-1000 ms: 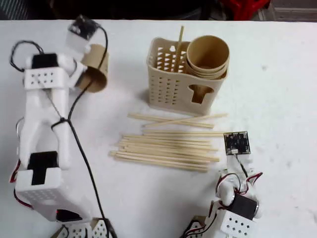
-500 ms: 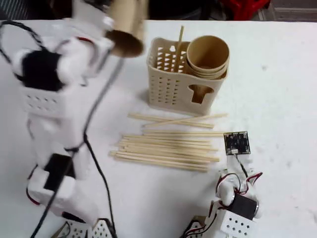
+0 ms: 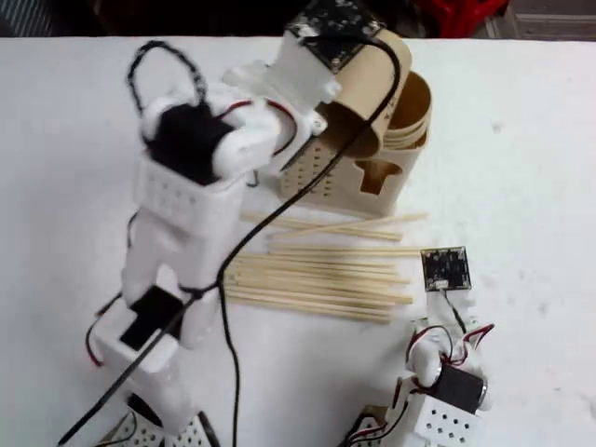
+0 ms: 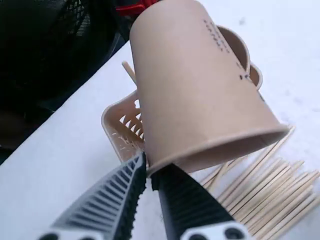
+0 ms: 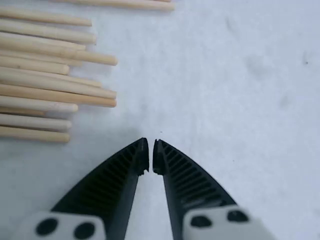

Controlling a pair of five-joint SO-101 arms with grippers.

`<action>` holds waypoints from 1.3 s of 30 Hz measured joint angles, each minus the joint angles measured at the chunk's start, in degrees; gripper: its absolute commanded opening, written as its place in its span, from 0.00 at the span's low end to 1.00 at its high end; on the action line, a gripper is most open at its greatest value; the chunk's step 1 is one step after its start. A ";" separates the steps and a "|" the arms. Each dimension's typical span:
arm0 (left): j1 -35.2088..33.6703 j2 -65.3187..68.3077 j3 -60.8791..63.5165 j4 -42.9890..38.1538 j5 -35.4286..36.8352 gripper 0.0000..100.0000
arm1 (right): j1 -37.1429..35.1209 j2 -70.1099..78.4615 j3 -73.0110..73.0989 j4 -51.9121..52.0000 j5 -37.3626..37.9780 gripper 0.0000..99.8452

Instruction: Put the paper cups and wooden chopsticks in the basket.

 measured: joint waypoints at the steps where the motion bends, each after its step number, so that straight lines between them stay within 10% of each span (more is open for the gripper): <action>1: 0.00 0.97 0.00 -0.44 0.00 0.03 | 0.00 0.00 0.00 0.00 0.00 0.03; 39: 0.00 2.20 0.00 -2.73 0.00 0.12 | 0.00 0.00 0.00 0.00 0.00 0.03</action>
